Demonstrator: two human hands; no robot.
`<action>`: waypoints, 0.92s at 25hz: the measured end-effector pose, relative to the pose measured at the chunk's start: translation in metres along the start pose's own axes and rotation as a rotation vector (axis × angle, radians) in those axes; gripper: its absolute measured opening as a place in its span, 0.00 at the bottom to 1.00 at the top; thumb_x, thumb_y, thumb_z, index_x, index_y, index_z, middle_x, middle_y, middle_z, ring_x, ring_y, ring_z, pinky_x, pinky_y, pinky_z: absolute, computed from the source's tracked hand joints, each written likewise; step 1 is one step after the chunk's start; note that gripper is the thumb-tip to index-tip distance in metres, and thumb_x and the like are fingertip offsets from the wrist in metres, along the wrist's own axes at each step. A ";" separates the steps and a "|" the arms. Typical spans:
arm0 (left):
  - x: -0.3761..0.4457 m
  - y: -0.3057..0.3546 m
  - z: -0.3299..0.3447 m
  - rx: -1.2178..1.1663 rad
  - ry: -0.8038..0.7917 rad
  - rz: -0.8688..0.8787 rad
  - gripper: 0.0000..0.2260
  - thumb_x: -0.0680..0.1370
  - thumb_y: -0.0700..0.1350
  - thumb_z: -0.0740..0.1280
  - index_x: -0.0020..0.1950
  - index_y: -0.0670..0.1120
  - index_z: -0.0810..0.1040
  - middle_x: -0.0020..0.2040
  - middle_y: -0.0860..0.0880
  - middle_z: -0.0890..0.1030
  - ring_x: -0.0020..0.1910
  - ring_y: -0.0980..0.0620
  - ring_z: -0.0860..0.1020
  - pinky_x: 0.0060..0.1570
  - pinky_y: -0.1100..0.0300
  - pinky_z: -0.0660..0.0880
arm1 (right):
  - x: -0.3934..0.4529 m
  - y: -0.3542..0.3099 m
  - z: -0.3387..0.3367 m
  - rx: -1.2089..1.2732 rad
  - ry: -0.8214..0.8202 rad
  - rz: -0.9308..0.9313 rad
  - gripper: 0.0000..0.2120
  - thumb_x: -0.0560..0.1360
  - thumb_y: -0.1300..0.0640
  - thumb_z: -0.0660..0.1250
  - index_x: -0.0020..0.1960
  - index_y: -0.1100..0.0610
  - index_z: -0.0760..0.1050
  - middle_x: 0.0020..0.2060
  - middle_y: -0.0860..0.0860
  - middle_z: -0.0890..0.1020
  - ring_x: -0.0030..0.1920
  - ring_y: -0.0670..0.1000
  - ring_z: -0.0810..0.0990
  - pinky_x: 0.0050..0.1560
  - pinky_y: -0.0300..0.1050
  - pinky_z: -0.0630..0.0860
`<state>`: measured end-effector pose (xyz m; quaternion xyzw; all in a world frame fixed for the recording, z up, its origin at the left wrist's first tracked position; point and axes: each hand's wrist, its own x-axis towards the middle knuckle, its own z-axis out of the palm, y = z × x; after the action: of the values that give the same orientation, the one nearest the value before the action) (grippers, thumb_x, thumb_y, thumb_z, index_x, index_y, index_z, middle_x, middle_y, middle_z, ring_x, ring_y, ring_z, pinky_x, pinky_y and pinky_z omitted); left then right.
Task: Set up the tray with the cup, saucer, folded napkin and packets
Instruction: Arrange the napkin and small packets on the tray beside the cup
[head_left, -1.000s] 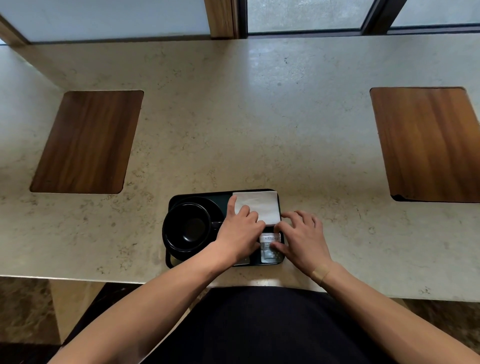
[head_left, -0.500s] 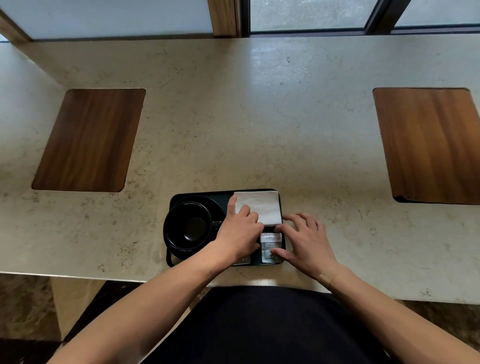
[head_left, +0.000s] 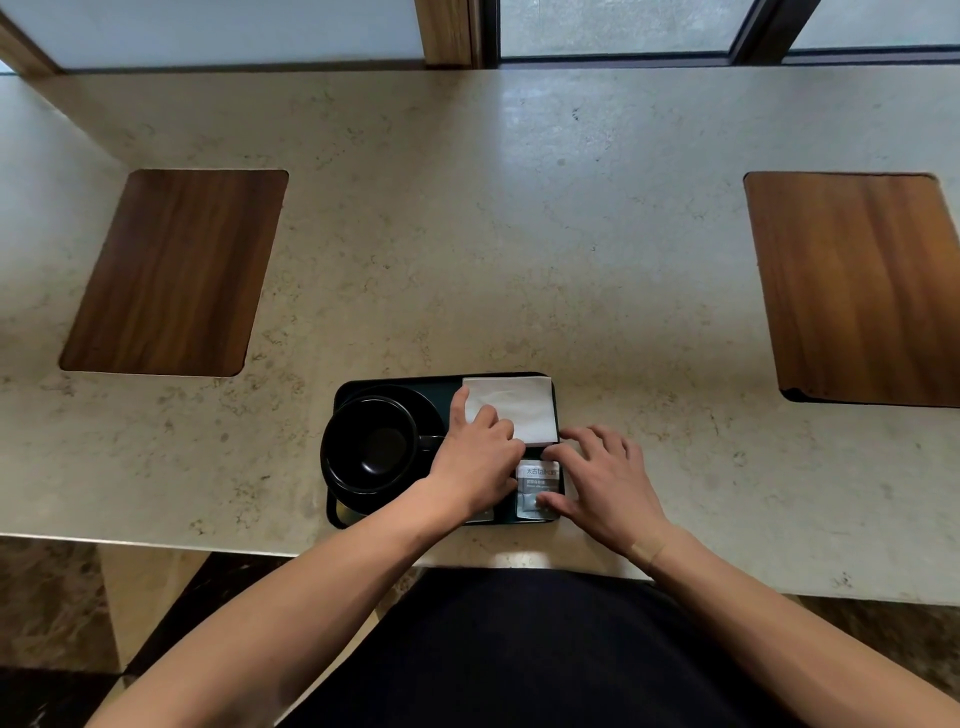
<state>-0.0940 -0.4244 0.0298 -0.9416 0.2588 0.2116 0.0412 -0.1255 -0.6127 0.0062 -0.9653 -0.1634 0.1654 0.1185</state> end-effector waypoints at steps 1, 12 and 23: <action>0.000 0.000 0.000 0.001 0.003 0.000 0.14 0.75 0.54 0.65 0.54 0.47 0.79 0.51 0.47 0.78 0.60 0.42 0.69 0.68 0.32 0.41 | 0.000 0.000 0.000 0.000 0.003 -0.001 0.23 0.71 0.36 0.66 0.62 0.44 0.71 0.68 0.49 0.71 0.69 0.56 0.64 0.66 0.55 0.59; -0.005 0.006 0.000 0.020 -0.009 -0.024 0.14 0.75 0.54 0.66 0.55 0.47 0.79 0.52 0.47 0.78 0.62 0.42 0.69 0.69 0.31 0.41 | 0.001 0.001 0.003 -0.002 0.020 -0.014 0.21 0.71 0.38 0.68 0.60 0.45 0.72 0.64 0.51 0.74 0.65 0.57 0.69 0.64 0.57 0.63; -0.011 0.012 0.003 0.013 -0.002 -0.079 0.14 0.74 0.55 0.67 0.54 0.48 0.79 0.53 0.48 0.78 0.63 0.42 0.68 0.68 0.31 0.41 | 0.001 0.004 0.007 -0.004 0.051 -0.046 0.20 0.71 0.36 0.66 0.59 0.44 0.73 0.62 0.51 0.75 0.61 0.58 0.71 0.60 0.57 0.65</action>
<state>-0.1098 -0.4284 0.0323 -0.9505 0.2227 0.2092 0.0559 -0.1257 -0.6151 -0.0016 -0.9655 -0.1826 0.1378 0.1243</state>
